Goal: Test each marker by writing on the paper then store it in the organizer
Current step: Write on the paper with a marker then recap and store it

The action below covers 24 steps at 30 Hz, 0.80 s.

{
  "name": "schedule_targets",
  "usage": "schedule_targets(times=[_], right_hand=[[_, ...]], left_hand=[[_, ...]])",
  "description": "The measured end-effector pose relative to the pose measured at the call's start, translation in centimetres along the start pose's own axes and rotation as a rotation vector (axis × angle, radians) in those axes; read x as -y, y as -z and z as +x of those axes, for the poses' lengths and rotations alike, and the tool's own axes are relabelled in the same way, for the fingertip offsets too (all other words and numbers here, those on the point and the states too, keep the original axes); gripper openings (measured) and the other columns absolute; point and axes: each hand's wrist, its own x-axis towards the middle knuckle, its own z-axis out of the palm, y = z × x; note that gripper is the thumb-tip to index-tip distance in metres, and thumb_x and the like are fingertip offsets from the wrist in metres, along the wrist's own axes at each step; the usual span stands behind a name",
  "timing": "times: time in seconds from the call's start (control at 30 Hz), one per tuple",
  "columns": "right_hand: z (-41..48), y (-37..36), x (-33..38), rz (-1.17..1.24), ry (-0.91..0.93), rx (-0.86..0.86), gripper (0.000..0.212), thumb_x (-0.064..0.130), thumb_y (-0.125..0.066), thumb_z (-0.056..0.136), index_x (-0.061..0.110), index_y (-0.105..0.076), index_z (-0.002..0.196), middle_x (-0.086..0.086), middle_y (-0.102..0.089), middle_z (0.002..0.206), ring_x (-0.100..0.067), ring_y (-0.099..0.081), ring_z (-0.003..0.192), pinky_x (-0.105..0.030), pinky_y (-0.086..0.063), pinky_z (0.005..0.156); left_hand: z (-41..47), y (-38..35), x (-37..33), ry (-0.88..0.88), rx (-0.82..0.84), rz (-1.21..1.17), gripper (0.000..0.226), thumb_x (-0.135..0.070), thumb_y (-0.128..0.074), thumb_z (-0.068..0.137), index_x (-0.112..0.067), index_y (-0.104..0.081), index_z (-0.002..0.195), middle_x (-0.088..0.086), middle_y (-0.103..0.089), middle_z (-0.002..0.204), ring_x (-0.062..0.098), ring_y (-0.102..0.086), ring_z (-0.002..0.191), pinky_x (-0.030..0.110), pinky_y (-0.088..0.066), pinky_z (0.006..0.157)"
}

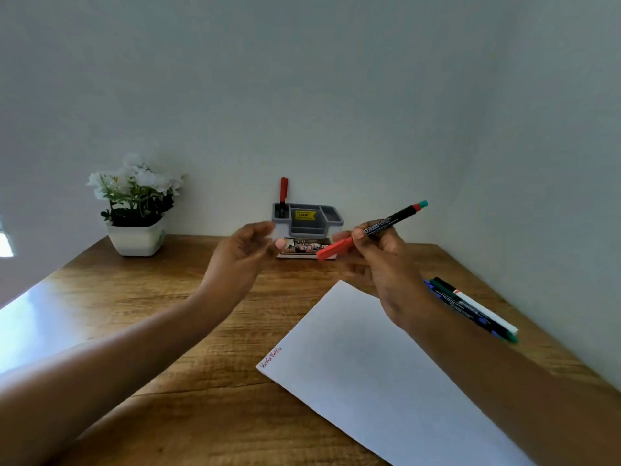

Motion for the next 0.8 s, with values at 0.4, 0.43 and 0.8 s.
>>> schedule_targets(times=[0.4, 0.43, 0.8], right_hand=[[14.5, -1.6, 4.5, -1.066, -0.024, 0.222, 0.017, 0.006, -0.044, 0.091, 0.001, -0.061, 0.095, -0.008, -0.05, 0.078, -0.014, -0.039, 0.055, -0.021, -0.032, 0.045], [15.5, -2.3, 5.0, -1.06, -0.09, 0.238, 0.015, 0.003, -0.044, 0.09, 0.001, -0.058, 0.094, -0.008, -0.047, 0.074, -0.013, -0.035, 0.053, -0.021, -0.028, 0.043], [22.8, -6.0, 3.3, -0.966, -0.067, 0.18, 0.016, 0.01, -0.074, 0.079, 0.003, -0.061, 0.072, -0.008, -0.064, 0.076, -0.017, -0.059, 0.068, -0.028, -0.055, 0.073]], left_hand=[[9.3, -5.7, 5.3, 0.175, -0.063, 0.082, 0.099, -0.023, -0.075, 0.08, -0.023, -0.006, 0.151, 0.007, -0.03, 0.154, 0.027, -0.034, 0.139, 0.046, -0.033, 0.112], [9.4, -5.9, 5.4, 0.15, -0.065, 0.118, 0.099, -0.022, -0.074, 0.081, -0.022, -0.005, 0.151, 0.006, -0.03, 0.154, 0.026, -0.034, 0.139, 0.045, -0.033, 0.112], [10.4, -6.0, 6.7, 0.089, -0.089, 0.162, 0.079, -0.009, -0.062, 0.09, -0.024, -0.013, 0.15, 0.006, -0.043, 0.145, 0.024, -0.049, 0.126, 0.04, -0.046, 0.099]])
